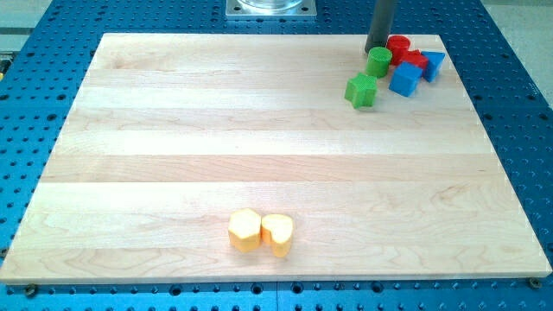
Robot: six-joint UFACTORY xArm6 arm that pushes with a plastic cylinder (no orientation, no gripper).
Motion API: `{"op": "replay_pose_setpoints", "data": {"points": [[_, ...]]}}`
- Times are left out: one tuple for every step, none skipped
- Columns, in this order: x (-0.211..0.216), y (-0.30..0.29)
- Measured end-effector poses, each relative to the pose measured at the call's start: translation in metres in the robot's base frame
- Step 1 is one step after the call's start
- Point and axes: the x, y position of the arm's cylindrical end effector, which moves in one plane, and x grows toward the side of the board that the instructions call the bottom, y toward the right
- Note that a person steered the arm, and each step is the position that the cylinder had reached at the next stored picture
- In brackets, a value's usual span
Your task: Push the green blocks to the bottom left side of the cube
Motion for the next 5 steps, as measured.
{"op": "replay_pose_setpoints", "data": {"points": [[0.040, -0.001], [0.065, -0.002], [0.070, -0.002], [0.073, -0.002], [0.096, -0.004]]}}
